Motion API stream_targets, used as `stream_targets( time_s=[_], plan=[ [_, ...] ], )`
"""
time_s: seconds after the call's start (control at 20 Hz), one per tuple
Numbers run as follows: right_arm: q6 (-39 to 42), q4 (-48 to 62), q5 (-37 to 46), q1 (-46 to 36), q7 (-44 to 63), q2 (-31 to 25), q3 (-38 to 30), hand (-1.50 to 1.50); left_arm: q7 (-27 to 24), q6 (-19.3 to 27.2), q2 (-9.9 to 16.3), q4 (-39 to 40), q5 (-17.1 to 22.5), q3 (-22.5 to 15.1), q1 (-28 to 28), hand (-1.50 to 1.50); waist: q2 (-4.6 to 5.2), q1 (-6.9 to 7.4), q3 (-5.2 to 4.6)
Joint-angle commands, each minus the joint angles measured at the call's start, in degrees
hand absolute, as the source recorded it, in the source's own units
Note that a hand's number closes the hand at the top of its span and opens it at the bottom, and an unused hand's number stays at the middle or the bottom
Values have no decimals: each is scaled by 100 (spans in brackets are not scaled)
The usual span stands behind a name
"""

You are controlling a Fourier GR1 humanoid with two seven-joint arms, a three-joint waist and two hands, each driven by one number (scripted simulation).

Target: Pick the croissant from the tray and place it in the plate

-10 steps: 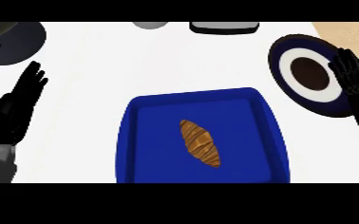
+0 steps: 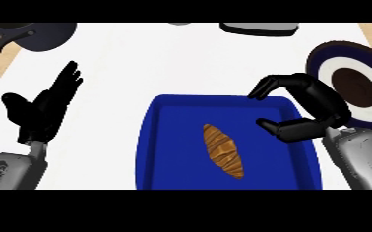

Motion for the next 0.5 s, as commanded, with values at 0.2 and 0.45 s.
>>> stream_targets(
  time_s=[0.2, 0.45],
  plan=[
    [1588, 2123, 572, -346, -2256, 439, 791, -150, 165, 161, -320, 199, -116, -171, -42, 0, 7, -135, 50],
    [1340, 2844, 1882, -1169, -3206, 246, 1246, -150, 162, 182, -413, 364, -224, -159, -203, 0, -27, -213, 42]
  ],
)
